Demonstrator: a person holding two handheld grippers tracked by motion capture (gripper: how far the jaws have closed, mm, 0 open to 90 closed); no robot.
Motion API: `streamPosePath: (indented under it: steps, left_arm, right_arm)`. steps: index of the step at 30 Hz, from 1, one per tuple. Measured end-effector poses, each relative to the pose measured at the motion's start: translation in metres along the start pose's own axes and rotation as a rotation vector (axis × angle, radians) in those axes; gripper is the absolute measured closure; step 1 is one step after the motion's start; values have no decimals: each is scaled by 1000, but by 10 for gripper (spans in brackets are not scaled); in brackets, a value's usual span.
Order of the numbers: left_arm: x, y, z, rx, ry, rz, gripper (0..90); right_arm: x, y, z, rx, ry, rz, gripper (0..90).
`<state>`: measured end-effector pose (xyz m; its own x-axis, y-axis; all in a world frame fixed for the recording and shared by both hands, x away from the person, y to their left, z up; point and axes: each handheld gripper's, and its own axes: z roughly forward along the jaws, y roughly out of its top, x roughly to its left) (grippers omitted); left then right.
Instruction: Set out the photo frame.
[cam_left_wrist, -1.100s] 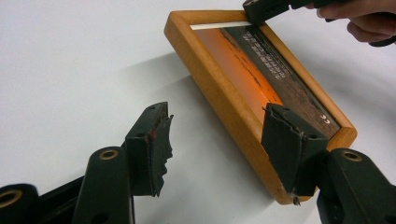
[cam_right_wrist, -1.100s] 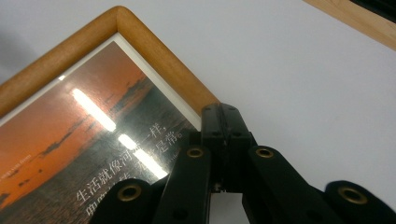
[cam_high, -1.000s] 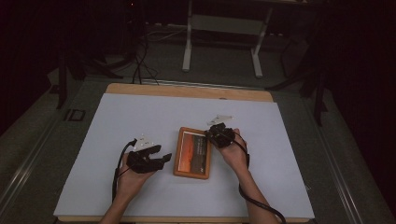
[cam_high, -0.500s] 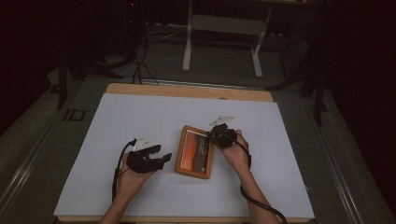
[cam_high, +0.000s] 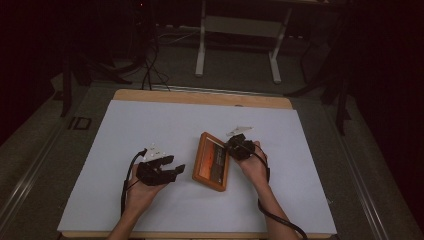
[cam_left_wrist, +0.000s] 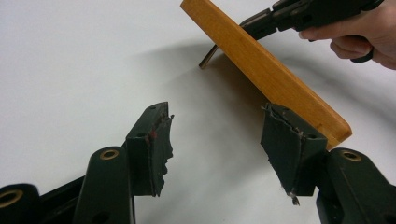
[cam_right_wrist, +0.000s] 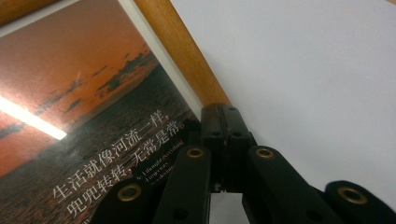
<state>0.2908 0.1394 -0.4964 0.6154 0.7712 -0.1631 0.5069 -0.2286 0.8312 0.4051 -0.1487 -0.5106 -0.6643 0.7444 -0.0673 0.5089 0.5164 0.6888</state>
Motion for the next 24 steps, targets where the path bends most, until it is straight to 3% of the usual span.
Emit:
streamPosePath:
  steps: [11, 24]
  left_arm:
    - [-6, 3, -1, -14, -37, -14, 411]
    - [-26, 4, 6, -35, -99, -45, 263]
  right_arm:
    - [-1, 0, 0, -2, 8, 12, 900]
    - [-1, -1, 0, -4, 9, 18, 900]
